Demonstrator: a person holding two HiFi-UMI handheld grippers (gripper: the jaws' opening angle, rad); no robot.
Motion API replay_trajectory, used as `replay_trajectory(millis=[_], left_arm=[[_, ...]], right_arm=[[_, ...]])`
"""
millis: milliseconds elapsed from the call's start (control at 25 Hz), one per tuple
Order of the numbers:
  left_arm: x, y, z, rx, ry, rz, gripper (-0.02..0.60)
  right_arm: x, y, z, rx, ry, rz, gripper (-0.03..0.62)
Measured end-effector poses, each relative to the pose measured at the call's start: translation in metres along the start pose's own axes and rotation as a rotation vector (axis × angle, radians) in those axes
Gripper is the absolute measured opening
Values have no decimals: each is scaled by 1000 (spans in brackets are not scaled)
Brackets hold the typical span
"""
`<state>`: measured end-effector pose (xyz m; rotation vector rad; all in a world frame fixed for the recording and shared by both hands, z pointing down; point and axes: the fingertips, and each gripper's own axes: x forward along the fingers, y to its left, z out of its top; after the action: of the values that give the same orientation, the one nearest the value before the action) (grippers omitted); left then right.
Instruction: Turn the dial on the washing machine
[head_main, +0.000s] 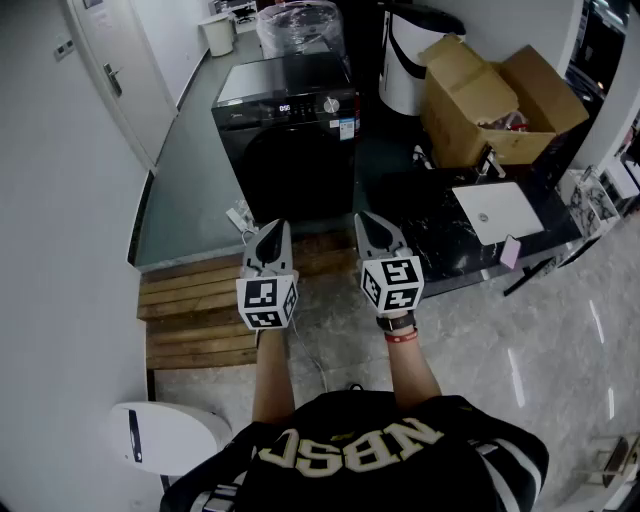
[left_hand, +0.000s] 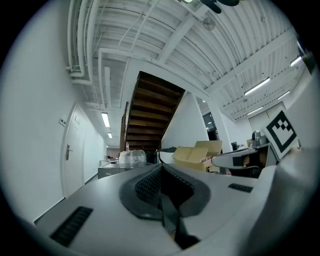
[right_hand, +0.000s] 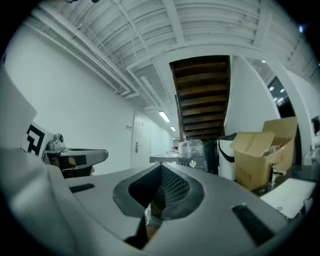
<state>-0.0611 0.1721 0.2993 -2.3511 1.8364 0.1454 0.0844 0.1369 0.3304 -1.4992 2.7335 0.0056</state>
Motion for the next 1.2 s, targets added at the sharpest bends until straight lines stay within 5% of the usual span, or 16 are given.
replay_trajectory(millis=[520,880,1200], left_arm=[[20,-55,-23,5,43,12,14],[68,-42,-46,-1,48,-12,14],[160,21,-62,-34,2,-34,14]], right_arm=[[-15,-38,-18,98,-7,41,7],[30,-63,-37,95,15,18,6],[143,-84,-35,51,6,-3,8]])
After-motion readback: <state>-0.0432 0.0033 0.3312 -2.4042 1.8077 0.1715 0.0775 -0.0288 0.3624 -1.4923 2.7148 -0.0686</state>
